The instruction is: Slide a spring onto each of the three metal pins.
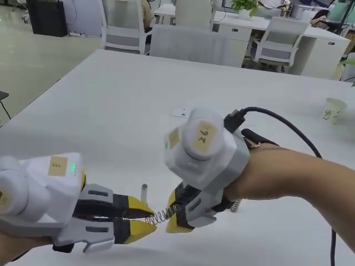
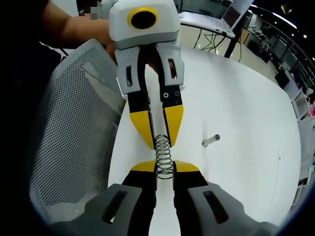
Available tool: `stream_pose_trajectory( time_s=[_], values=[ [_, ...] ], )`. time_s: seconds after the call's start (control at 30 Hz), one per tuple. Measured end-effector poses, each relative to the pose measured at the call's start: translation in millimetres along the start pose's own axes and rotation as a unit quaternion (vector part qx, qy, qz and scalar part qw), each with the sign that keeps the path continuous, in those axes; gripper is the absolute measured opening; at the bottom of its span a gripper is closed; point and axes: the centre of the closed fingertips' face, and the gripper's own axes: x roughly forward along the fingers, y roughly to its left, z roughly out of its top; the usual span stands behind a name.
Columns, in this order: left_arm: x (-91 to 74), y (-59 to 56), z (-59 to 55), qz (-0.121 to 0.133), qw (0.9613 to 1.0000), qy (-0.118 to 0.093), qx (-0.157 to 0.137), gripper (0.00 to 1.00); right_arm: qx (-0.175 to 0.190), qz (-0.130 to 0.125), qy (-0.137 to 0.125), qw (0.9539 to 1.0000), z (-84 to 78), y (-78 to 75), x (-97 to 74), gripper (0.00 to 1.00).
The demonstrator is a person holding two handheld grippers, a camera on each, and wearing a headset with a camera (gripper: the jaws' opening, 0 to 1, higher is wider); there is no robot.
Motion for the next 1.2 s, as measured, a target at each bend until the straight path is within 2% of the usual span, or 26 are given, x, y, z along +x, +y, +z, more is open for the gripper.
stream_pose_trajectory(
  time_s=[0.43,1.2],
  values=[
    [2.1,-1.9,1.3,-0.007,1.0000,-0.003,-0.001,0.03,-0.018,-0.001,-0.008,0.9998,18.5,4.7,-8.2,0.09],
    [2.4,0.0,1.2,-0.003,0.9999,-0.009,-0.005,0.03,-0.029,-0.002,-0.007,0.9995,31.9,4.4,-10.7,0.09]
  ],
)
